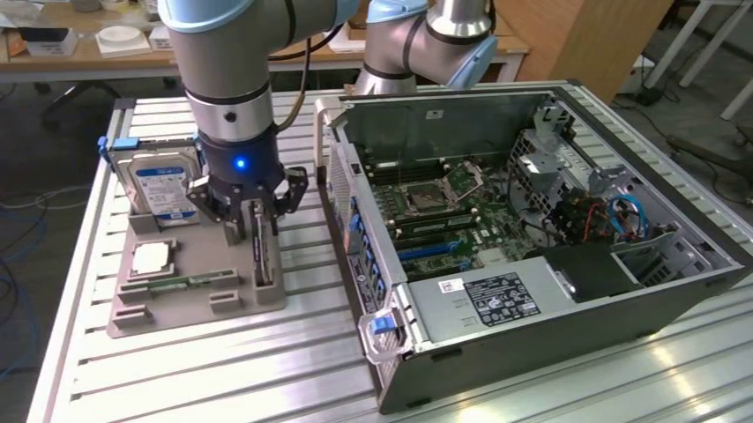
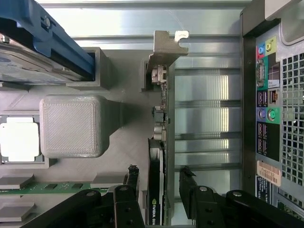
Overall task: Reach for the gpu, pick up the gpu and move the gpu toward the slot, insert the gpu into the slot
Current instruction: 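Pick up the gpu and move the gpu toward the slot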
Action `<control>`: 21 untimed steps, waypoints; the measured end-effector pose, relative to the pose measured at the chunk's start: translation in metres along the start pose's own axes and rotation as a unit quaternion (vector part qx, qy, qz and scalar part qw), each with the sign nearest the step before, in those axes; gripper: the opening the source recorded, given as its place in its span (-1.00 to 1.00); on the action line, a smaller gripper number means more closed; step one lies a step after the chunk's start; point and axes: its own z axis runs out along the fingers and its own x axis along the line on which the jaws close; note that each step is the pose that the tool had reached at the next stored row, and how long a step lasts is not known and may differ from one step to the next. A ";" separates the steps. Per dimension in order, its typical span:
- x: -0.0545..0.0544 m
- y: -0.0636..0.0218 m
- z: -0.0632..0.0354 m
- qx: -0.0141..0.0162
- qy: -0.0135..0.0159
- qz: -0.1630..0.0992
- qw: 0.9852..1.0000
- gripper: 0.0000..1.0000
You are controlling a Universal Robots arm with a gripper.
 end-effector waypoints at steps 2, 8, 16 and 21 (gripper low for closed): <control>0.000 0.0000 0.0000 0.000 0.000 0.000 1.000 -0.06; 0.000 0.0000 0.0000 0.000 0.000 0.000 1.000 -0.34; 0.000 0.0000 0.0001 0.000 0.000 0.000 1.000 -0.34; 0.001 -0.0001 0.0015 0.000 0.000 0.000 1.000 -0.34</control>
